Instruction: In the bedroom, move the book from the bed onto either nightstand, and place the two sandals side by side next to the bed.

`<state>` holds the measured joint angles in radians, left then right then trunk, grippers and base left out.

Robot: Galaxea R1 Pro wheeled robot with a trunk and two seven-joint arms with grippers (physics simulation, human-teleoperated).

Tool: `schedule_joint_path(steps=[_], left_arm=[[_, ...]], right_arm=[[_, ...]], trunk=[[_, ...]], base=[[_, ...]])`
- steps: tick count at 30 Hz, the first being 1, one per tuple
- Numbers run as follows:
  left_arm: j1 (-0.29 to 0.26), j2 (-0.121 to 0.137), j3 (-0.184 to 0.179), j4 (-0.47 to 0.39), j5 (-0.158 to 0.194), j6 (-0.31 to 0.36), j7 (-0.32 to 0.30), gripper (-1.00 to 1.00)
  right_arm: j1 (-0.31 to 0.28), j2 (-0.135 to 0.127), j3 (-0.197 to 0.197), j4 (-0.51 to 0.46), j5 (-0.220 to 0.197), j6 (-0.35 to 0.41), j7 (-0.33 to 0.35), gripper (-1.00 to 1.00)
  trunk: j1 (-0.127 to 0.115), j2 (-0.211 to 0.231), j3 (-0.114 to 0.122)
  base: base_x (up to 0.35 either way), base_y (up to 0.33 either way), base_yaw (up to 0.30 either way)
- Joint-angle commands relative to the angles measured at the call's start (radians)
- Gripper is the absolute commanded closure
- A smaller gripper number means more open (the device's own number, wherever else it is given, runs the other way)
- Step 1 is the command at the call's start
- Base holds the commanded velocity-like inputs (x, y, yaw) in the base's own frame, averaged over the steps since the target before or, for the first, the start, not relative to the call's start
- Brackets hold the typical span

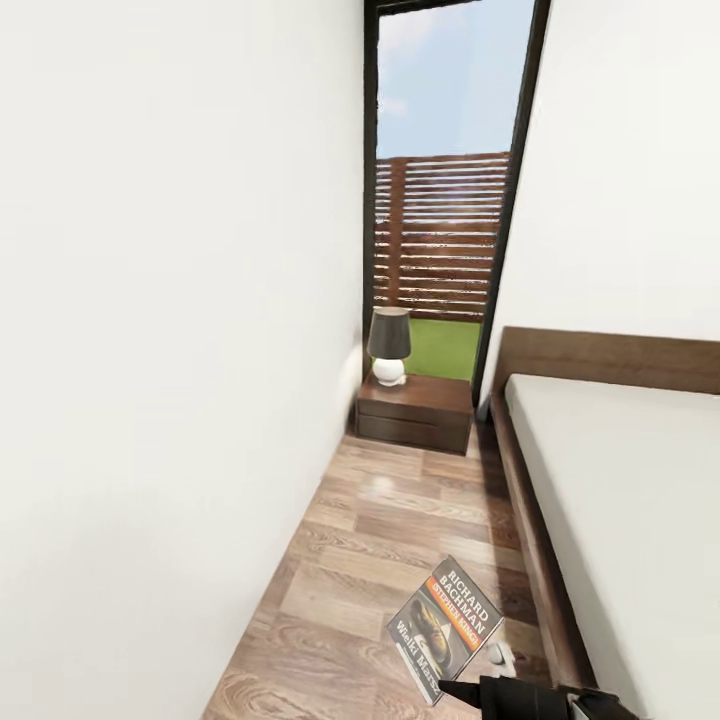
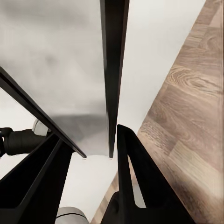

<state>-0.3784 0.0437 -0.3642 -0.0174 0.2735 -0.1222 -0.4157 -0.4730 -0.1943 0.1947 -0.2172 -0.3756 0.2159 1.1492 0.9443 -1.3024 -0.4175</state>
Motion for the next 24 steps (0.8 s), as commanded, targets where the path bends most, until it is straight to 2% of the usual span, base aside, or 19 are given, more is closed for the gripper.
schedule_joint_path(steps=[1,7,24], left_arm=[[0.000,0.000,-0.009,0.001,0.009,-0.004,-0.003,-1.00],[0.000,0.000,-0.009,0.001,0.009,-0.004,-0.003,-1.00],[0.000,0.000,-0.009,0.001,0.009,-0.004,-0.003,-1.00]], right_arm=[[-0.001,-0.001,0.005,-0.001,-0.012,0.010,0.001,1.00],[-0.001,-0.001,0.005,-0.001,-0.012,0.010,0.001,1.00],[-0.001,-0.001,0.005,-0.001,-0.012,0.010,0.000,1.00]], trunk=[[0.000,-0.001,-0.001],[0.000,-0.001,-0.001],[0.000,-0.001,-0.001]], base=[[0.213,0.000,-0.251],[0.285,0.000,-0.088],[0.297,0.000,-0.008]])
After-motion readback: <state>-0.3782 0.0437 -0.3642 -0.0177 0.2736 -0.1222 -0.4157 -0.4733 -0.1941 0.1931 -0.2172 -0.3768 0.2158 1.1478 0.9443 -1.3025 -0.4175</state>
